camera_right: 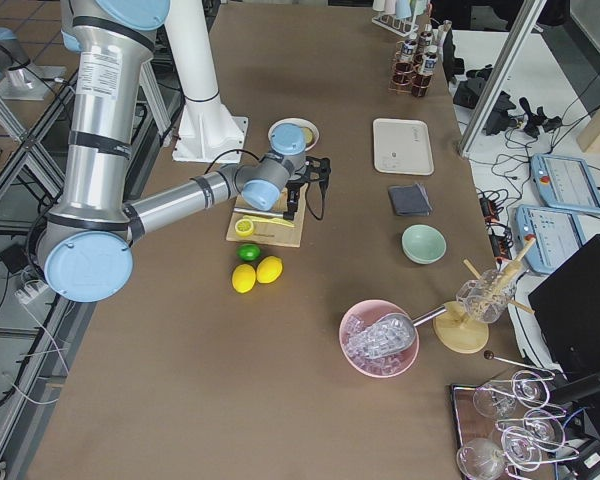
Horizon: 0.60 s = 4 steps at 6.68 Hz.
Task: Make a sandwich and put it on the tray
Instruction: 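Move the right gripper over the bread slice on the cutting board and grasp it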
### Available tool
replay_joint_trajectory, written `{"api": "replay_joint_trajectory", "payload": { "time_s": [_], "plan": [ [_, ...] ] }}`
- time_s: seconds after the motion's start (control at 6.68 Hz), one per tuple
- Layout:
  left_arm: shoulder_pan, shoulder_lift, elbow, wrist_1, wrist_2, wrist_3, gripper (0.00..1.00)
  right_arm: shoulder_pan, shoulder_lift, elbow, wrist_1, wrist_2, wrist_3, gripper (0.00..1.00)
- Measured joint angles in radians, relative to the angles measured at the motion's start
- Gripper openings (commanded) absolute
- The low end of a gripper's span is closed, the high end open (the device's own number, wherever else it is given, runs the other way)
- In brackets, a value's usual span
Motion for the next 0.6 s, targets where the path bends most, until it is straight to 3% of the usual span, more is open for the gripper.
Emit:
{"api": "replay_joint_trajectory", "payload": {
  "time_s": [0.15, 0.3, 0.6],
  "plan": [
    [0.0, -0.001, 0.001, 0.0, -0.006, 0.0, 0.98, -0.102, 0.035, -0.001, 0.005, -0.097, 0.095, 0.79],
    [0.001, -0.002, 0.002, -0.001, -0.017, -0.001, 0.98, -0.172, 0.058, -0.008, 0.006, -0.168, 0.149, 0.76],
    [0.003, -0.001, 0.003, 0.0, -0.043, -0.001, 0.98, -0.242, 0.07, -0.032, 0.007, -0.224, 0.176, 0.71]
  ]
}}
